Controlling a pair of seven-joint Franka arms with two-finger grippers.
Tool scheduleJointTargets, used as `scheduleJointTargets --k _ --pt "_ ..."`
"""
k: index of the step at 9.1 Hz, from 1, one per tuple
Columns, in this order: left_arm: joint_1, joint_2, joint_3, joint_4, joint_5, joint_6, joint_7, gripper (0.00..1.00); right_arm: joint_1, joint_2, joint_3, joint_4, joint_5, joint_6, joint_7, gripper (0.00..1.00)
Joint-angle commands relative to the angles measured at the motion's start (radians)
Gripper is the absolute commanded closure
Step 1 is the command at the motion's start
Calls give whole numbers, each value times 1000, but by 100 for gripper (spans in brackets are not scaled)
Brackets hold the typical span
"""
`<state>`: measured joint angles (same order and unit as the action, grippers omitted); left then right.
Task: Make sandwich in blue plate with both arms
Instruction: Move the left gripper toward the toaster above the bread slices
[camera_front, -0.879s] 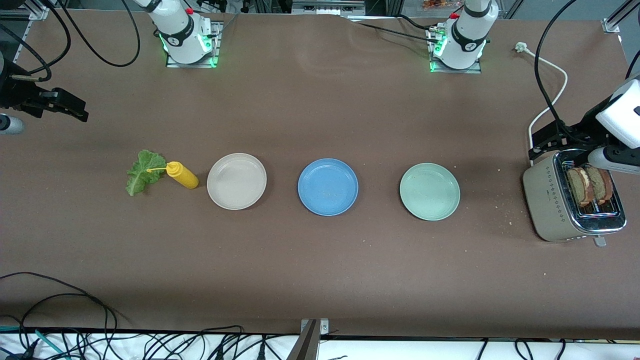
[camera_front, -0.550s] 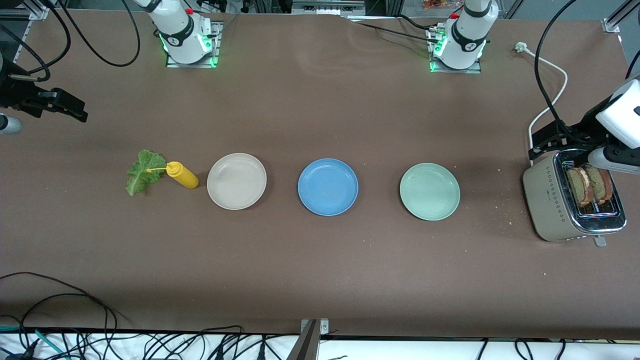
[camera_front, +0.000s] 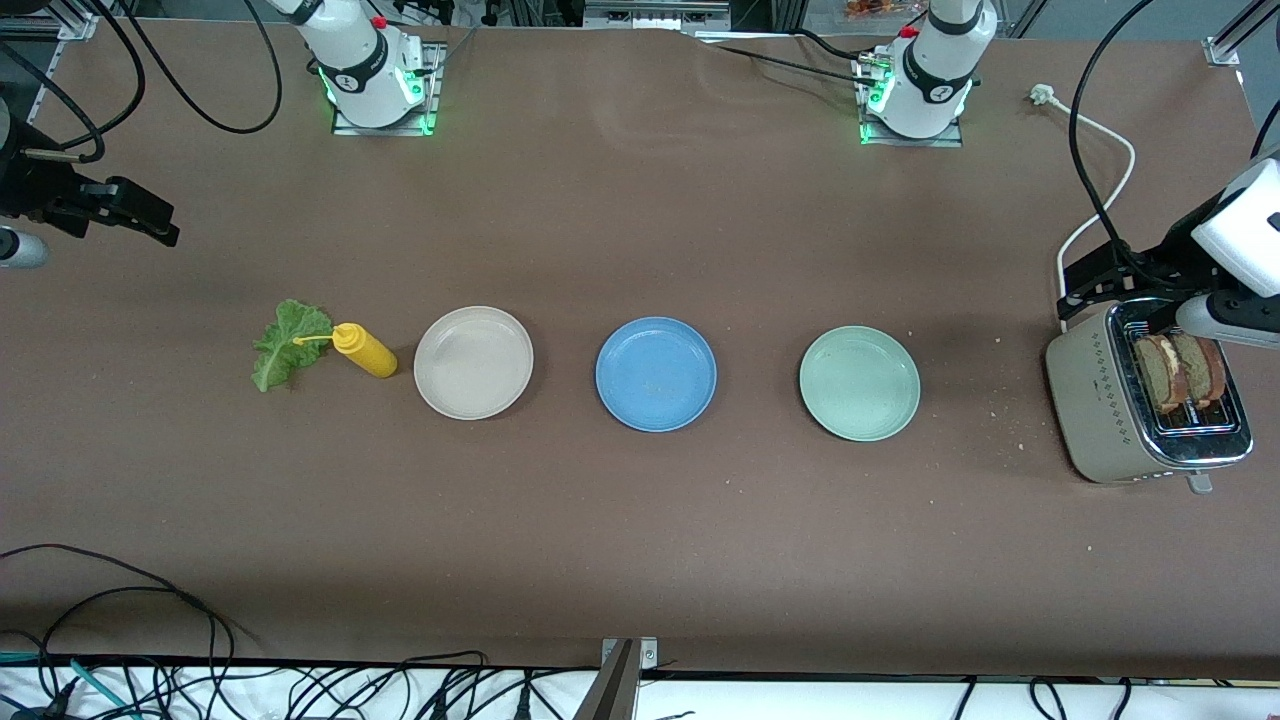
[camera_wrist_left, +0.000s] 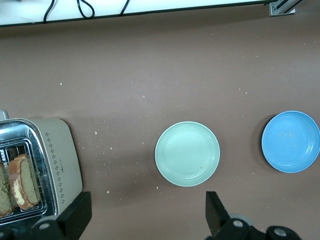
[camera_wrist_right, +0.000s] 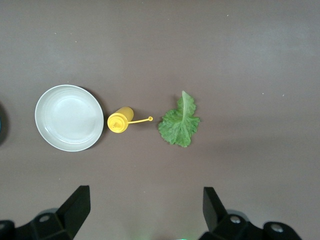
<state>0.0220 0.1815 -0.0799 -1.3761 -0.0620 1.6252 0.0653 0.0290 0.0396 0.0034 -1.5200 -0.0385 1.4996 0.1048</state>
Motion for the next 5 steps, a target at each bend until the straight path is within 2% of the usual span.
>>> scheduleJointTargets --k 1,5 --pt "2 1 -1 17 11 -19 -5 0 2 -4 7 15 22 -4 12 0" --pt "2 1 0 17 13 -19 -4 0 2 -7 7 15 29 -12 10 0"
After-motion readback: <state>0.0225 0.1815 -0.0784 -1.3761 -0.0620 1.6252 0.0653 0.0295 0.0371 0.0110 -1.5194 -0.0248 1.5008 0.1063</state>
